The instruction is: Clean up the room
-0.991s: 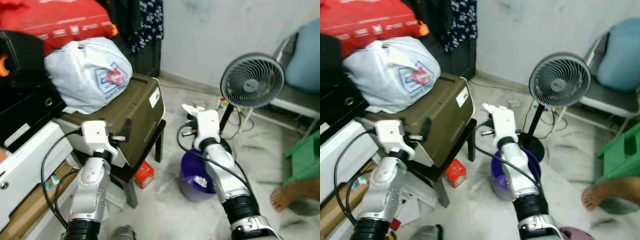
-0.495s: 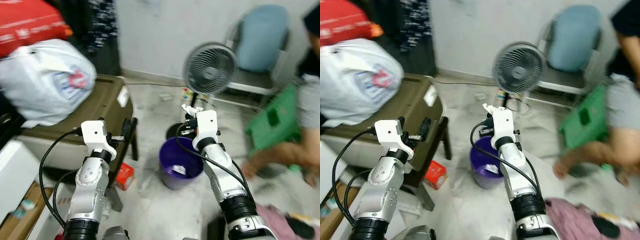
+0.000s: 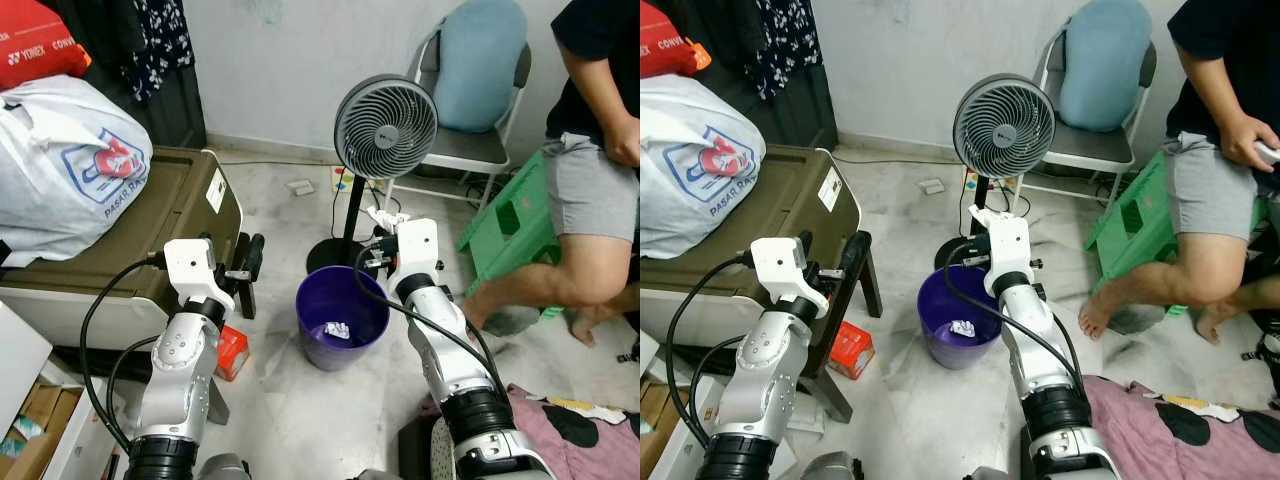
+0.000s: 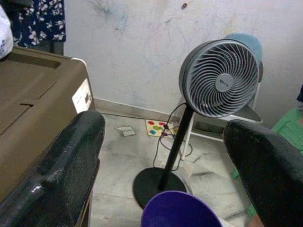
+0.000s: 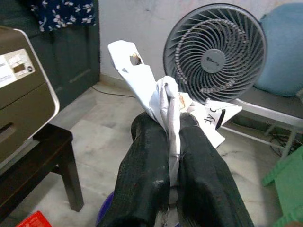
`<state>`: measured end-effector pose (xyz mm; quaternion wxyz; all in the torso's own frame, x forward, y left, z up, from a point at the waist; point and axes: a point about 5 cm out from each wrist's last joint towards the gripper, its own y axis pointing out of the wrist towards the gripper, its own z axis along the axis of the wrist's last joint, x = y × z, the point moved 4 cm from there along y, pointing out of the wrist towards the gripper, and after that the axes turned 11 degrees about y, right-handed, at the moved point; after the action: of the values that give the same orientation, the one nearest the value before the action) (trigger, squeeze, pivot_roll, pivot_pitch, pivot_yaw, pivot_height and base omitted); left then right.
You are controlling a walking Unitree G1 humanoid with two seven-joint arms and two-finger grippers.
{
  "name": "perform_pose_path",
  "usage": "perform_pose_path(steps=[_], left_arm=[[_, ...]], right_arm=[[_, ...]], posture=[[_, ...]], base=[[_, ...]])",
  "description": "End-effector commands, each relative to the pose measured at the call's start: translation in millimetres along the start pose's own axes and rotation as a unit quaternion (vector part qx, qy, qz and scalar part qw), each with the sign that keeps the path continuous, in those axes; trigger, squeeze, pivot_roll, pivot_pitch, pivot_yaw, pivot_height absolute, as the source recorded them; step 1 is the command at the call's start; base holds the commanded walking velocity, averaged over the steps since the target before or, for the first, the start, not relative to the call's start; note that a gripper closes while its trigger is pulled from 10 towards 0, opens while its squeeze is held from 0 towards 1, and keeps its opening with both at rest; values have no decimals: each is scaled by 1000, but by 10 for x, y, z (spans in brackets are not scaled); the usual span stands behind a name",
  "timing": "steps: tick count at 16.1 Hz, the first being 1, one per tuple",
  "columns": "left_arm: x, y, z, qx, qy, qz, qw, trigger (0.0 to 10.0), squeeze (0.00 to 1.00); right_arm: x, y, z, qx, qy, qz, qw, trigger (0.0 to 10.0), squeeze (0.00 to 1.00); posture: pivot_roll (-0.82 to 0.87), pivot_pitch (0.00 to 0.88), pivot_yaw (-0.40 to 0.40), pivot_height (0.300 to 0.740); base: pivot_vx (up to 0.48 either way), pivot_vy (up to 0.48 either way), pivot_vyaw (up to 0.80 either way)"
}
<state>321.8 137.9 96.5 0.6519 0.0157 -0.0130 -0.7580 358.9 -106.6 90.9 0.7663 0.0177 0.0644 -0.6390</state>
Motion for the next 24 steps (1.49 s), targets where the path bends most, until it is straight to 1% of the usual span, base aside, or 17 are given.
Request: perform_pose_path(steps=[1,4,8,17,22,24], left_arm=[[7,11,45,6,1,-6,1000,10000,0],[27,5,63,12,-3,-13,1000,10000,0],[39,2,64,14,-6,-17,1000,10000,0],[47,-4,66,15,-6,-21,1000,10000,0],[46,3,74,17,-3,-22,1000,10000,0],[40,8,77,17,-2,-20,1000,10000,0]], right_arm=[[7,10,-10,-5,2,-4,1000,10000,0],[5,11,-15,-6,2,-4,1000,10000,0],[9,10,-22,-8,2,-4,1000,10000,0],[-14,11,-20,-5,-5,3,1000,10000,0],[-15,18,-10,-2,-4,1,1000,10000,0],[-34,18,29,9,-5,6,1000,10000,0]], posture=[[84,0,-54,740],[85,0,-55,740],[86,0,-58,740],[90,0,-57,740],[91,0,-57,740],[90,0,-55,740]], base=[[0,0,0],[0,0,0],[0,0,-597],[289,0,0],[405,0,0],[405,0,0]])
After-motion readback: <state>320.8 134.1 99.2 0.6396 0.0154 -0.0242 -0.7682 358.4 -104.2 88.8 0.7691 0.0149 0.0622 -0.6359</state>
